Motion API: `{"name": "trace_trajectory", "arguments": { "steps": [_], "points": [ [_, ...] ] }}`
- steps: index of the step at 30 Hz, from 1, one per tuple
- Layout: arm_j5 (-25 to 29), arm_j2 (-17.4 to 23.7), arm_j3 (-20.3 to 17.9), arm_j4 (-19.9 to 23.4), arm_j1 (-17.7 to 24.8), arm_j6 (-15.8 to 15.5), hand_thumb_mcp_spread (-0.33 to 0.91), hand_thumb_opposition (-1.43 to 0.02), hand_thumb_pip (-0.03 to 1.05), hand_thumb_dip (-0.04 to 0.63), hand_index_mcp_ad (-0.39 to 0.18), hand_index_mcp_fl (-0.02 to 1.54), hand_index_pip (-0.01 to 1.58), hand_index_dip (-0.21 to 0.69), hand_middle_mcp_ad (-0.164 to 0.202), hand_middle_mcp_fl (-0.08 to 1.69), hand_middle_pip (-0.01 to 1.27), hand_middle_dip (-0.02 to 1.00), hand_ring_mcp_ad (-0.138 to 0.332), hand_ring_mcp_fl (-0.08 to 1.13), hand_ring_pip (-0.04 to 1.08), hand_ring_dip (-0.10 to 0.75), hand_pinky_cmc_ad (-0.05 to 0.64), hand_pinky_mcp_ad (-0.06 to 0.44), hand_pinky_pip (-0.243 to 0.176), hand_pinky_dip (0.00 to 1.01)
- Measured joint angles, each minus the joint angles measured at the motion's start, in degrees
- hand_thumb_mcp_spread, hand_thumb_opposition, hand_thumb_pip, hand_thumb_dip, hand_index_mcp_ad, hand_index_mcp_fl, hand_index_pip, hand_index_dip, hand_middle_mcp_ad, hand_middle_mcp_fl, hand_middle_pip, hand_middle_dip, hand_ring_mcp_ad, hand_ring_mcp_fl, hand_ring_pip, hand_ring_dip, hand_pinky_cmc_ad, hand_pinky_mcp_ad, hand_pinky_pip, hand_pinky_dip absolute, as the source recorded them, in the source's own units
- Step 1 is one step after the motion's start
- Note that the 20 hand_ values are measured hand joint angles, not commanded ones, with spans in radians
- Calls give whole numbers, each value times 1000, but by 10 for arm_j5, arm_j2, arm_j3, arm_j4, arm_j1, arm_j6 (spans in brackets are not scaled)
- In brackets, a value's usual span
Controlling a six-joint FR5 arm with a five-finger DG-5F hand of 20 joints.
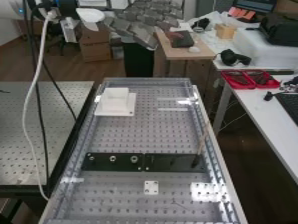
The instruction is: Grab the paper clip and place it in the clear container
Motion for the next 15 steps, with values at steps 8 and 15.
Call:
{"name": "trace_trajectory", "arguments": {
  "steps": [8,15],
  "points": [
    [7,3,2,-10,1,-8,300,-803,538,239,-126,86,122,241,75,0,108,182,133,0,124,77,394,279,-122,600],
    [4,3,7,-19,-4,-20,300,-803,538,239,-126,86,122,243,75,0,108,182,133,0,124,77,394,279,-122,600]
  ]
}}
